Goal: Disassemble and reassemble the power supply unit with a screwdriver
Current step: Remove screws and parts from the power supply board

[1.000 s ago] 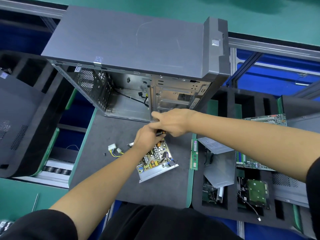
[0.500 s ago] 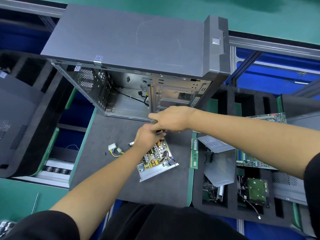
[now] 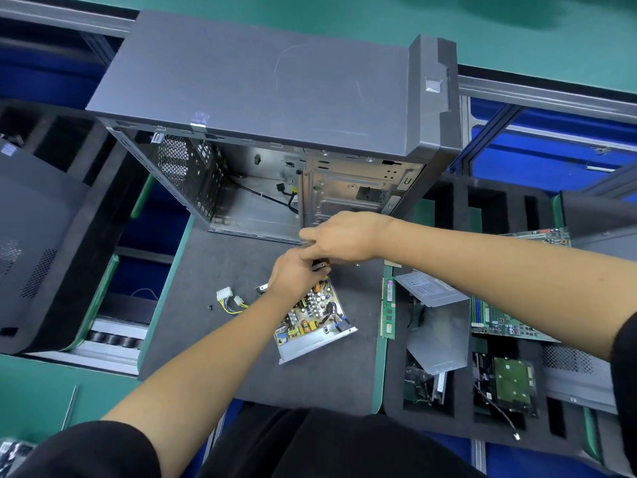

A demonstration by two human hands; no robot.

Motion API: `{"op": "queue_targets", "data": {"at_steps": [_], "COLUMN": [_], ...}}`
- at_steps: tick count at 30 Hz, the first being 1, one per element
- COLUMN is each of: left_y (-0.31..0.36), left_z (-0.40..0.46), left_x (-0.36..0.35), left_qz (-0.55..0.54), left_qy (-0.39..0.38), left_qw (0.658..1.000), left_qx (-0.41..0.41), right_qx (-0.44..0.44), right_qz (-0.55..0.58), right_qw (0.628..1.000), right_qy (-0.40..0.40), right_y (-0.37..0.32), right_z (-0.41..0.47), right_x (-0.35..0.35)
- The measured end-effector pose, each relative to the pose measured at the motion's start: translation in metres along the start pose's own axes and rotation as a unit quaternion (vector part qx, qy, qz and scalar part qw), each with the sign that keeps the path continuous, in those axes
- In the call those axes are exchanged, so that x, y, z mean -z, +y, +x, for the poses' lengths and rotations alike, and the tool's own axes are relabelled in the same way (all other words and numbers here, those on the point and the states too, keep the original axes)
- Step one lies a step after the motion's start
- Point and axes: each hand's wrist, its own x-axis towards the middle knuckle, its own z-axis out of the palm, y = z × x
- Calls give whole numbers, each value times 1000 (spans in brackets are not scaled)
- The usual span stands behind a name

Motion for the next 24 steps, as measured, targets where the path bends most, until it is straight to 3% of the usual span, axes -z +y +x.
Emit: {"op": "queue_targets", "data": {"at_steps": [6, 12, 19, 24], "left_y": [1, 5, 4, 2], "left_z": [1, -1, 0, -1], "left_x": [2, 5, 6, 3], "left_qz": [28, -13, -6, -35], "left_qy": [-16, -5, -18, -19], "left_qw": [999, 1000, 1000, 999], "left_qx": [-12, -5, 11, 23], "right_qx": [-82, 37, -75, 22], "right_qz": [-11, -9, -10, 8], "right_qw": [996, 999, 996, 1000], "right_qy": [-32, 1, -45, 7], "right_y": [-7, -2, -12, 2], "right_z": [7, -2, 11, 0], "right_x": [-5, -3, -4, 1]}}
